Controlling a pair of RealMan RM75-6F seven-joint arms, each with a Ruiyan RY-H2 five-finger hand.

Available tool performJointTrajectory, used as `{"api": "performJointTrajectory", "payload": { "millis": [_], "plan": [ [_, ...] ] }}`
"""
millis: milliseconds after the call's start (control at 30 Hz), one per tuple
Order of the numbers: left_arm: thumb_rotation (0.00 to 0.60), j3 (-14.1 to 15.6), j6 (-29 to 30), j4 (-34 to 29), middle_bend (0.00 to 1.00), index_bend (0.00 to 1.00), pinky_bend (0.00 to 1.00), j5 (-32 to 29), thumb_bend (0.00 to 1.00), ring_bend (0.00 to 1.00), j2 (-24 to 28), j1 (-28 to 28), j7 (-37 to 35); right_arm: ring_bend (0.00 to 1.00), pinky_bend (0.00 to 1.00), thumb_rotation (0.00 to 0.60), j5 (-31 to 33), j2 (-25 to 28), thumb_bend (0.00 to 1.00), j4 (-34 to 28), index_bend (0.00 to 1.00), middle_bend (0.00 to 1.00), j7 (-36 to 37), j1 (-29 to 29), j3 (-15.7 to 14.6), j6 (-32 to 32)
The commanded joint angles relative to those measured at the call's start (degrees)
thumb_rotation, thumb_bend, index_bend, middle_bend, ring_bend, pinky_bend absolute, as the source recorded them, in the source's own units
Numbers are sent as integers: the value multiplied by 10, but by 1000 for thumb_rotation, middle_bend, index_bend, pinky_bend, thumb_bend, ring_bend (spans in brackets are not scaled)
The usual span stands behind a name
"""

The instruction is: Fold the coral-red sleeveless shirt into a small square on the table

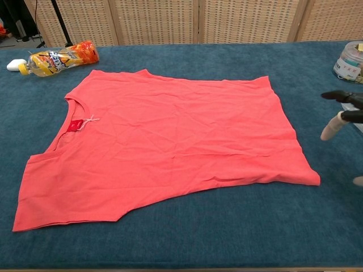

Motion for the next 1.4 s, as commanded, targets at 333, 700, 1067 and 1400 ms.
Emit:
{"api": "performJointTrajectory", "payload": {
  "millis": [333,700,1067,1400],
  "plan": [
    [600,-6,-18,2,0,0,0,-11,0,0,-5,-4,12,0,0,600,17,-75,307,68,393,0,-24,35,9,-60],
    [600,-9,-25,1,0,0,0,-16,0,0,-5,-4,14,0,0,600,27,-86,338,60,433,0,-52,48,12,-76],
    [600,-10,-30,-1,0,0,0,-15,0,0,-6,-5,16,0,0,600,37,-97,440,74,489,0,-65,55,10,-89],
    [600,-4,-40,2,0,0,0,-8,0,0,-11,-7,24,0,0,600,36,-106,475,85,584,0,-66,62,8,-91]
  ]
}}
